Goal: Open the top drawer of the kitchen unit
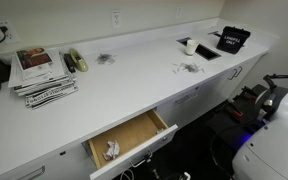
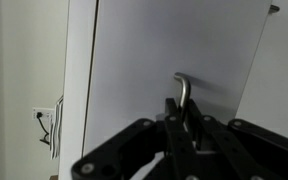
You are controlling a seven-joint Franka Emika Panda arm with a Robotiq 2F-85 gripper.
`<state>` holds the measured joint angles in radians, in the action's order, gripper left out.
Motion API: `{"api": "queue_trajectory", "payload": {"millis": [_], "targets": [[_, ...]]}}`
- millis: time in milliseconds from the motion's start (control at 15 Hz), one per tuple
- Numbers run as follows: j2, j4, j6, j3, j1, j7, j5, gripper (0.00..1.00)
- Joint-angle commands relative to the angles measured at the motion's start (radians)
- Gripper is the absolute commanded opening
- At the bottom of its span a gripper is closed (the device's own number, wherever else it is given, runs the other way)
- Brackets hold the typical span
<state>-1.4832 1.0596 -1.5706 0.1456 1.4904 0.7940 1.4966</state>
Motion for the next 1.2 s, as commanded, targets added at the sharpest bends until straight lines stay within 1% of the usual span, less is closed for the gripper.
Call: {"api": "queue_trajectory", "payload": {"millis": [0,333,467,667,733,800,867,1000,1133], "targets": [[0.000,-0.068,0.103,-0.004,0.103,-0.016,-0.073,0.03],[-0.001,-0.110,0.122,-0.025,0.190,-0.016,-0.195,0.03],[-0.001,-0.125,0.122,-0.040,0.211,-0.020,-0.234,0.03],[-0.002,-0.138,0.114,-0.066,0.227,-0.024,-0.279,0.03],[-0.002,-0.143,0.116,-0.073,0.230,-0.032,-0.292,0.38],[-0.003,-0.150,0.114,-0.080,0.232,-0.037,-0.303,0.39],[-0.003,-0.153,0.111,-0.090,0.236,-0.035,-0.308,0.44],[-0.003,-0.170,0.113,-0.103,0.243,-0.035,-0.322,0.59],[-0.003,-0.189,0.092,-0.104,0.243,-0.046,-0.334,0.77]]}}
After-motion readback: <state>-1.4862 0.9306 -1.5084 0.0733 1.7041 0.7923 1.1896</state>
